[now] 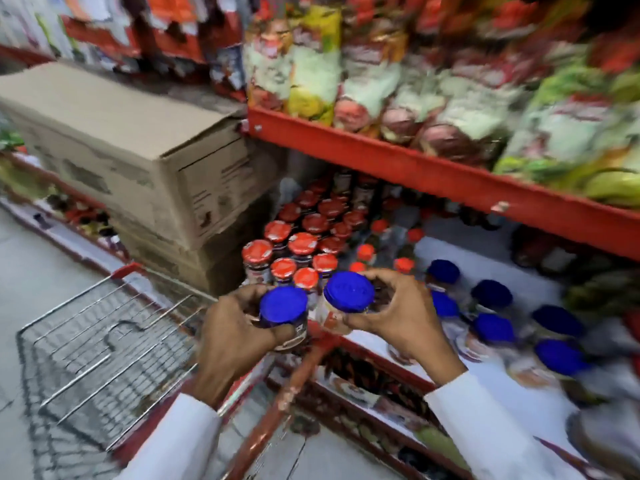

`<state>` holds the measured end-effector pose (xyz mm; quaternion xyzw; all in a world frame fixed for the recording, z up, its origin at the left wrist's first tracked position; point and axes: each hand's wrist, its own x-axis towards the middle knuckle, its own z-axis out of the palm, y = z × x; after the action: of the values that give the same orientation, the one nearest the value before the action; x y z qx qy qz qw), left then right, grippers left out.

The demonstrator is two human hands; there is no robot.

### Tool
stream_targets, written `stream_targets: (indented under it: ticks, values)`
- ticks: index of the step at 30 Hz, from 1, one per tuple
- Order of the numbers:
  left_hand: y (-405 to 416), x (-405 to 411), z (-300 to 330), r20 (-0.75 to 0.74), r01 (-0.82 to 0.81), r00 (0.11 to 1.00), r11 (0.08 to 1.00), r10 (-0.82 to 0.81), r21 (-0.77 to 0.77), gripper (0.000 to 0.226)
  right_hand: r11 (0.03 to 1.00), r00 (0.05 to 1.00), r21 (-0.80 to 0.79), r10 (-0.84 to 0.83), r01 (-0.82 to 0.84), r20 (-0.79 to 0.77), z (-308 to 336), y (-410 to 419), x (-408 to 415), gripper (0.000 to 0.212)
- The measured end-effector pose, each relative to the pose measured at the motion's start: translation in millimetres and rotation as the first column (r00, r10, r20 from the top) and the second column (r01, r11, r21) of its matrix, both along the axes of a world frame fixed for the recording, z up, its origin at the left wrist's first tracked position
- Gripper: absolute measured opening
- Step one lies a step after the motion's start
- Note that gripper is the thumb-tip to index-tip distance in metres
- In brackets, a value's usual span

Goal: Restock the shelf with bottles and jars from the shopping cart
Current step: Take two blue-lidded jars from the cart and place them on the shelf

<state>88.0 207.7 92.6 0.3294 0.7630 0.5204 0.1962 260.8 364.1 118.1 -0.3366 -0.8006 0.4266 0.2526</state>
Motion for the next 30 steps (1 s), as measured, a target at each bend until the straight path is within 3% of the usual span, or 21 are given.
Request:
stream_targets:
  ticks: [6,13,17,22,30]
  values:
    - [70.3,86.8,14.0,-0.114,0.22,0.969,0.976,-0.219,-0.005,0.054,0.973,0.973,0.014,-0.229,0.23,-0.033,7.7,27.9,127.8,0.056]
    - [133.9,189.3,0.8,-0.077,0.396,0.914,0.918,-0.397,-0.032,0.054,0.884,0.882,-0.046,-0.468,0.466,-0.056,-17.2,45.2,240.4,0.052]
    - [164.6,232.0,-23.5,-0.082,0.428,0.897,0.899,-0.435,-0.093,0.043,0.841,0.84,0.013,-0.54,0.541,-0.047,-40.5,55.2,270.6,0.05]
    - [190.7,261.8,-51.6,-0.073,0.385,0.913,0.906,-0.402,-0.178,0.057,0.794,0.793,0.01,-0.609,0.608,0.009,-74.1,67.2,280.2,0.054]
    - [198.1,277.5,-76.3,-0.069,0.355,0.925,0.914,-0.374,-0.198,0.053,0.738,0.739,-0.046,-0.671,0.673,0.06,-106.2,72.1,271.9,0.05]
